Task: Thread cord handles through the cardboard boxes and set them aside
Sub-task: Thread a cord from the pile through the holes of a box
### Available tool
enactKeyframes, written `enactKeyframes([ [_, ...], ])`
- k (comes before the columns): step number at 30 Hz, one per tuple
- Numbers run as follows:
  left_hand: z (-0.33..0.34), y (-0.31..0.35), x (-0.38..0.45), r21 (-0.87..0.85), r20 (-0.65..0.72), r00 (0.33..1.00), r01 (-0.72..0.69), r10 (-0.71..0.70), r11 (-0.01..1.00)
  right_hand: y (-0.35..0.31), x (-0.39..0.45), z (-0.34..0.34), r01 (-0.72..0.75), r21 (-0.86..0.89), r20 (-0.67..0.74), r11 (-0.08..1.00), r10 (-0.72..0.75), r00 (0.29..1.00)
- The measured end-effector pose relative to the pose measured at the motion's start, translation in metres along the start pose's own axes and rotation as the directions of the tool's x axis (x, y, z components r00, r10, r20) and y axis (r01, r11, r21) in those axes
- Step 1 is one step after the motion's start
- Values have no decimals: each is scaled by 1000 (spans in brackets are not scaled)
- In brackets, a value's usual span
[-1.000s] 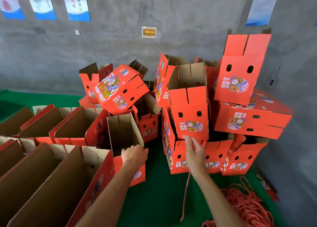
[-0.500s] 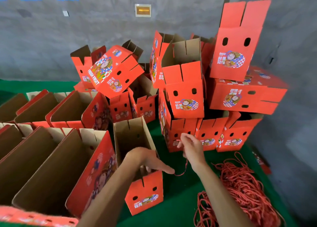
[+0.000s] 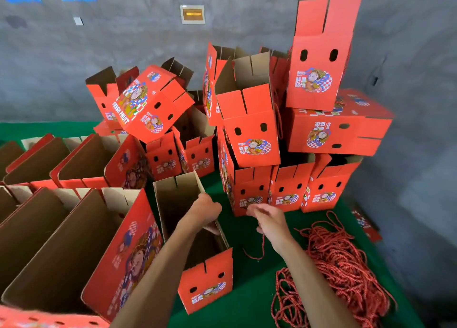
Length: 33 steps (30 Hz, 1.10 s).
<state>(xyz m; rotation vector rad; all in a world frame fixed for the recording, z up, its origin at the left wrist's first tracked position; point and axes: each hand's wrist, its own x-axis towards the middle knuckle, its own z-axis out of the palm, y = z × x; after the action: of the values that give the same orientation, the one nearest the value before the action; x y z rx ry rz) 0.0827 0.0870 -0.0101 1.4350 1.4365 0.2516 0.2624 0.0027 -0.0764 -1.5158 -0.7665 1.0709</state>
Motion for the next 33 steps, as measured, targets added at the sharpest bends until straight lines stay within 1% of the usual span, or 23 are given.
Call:
enactKeyframes([
  [3, 1, 3, -24, 106, 171, 984, 28, -46, 994, 3, -3, 8, -7, 26, 14, 1000, 6, 1000],
  [5, 6, 6, -43, 195, 311, 947, 20, -81, 981, 10, -3, 11, -7, -18, -4, 1000, 7, 1000],
  [7, 8, 6, -57, 258, 434, 896, -18, -99, 966, 22, -6, 14, -21, -72, 8, 997, 21, 1000],
  [9, 8, 6, -61, 264, 476, 876, -61, -76, 962, 37, -10, 17, -49, -47, 23, 998, 50, 998],
  [11, 10, 4, -57, 177, 441, 897, -91, 3, 980, 50, -14, 18, -80, 14, 39, 997, 80, 996],
  [13, 14, 1, -49, 18, 356, 931, -91, 79, 996, 58, -17, 20, -90, 29, 53, 996, 88, 995],
  [15, 19, -4, -41, -169, 323, 944, -16, 70, 985, 63, -16, 22, -100, 91, 47, 991, 96, 994],
  [17, 20, -11, -35, -258, 319, 948, 84, 3, 962, 68, -14, 20, -103, 151, 11, 983, 103, 995],
  [18, 21, -14, -33, -272, 314, 949, 118, -28, 955, 69, -13, 19, -105, 158, -3, 982, 107, 994],
  [20, 21, -20, -27, -256, 314, 948, 140, -54, 957, 72, -10, 16, -114, 175, -12, 978, 118, 993],
  [23, 24, -25, -18, -251, 292, 953, 157, -79, 955, 78, -7, 18, -125, 203, 32, 971, 121, 992],
  [25, 23, -29, -10, -236, 259, 961, 158, -94, 959, 79, -7, 24, -126, 225, 56, 966, 117, 992],
  [28, 21, -35, -4, -173, 266, 960, 141, -92, 975, 81, -6, 27, -123, 272, 35, 954, 118, 992],
  [30, 19, -40, 3, -196, 264, 961, 141, -87, 970, 84, -5, 26, -138, 288, 34, 948, 134, 990],
  [33, 22, -42, 5, -280, 253, 966, 127, -54, 952, 88, -8, 30, -152, 316, 4, 937, 160, 987],
])
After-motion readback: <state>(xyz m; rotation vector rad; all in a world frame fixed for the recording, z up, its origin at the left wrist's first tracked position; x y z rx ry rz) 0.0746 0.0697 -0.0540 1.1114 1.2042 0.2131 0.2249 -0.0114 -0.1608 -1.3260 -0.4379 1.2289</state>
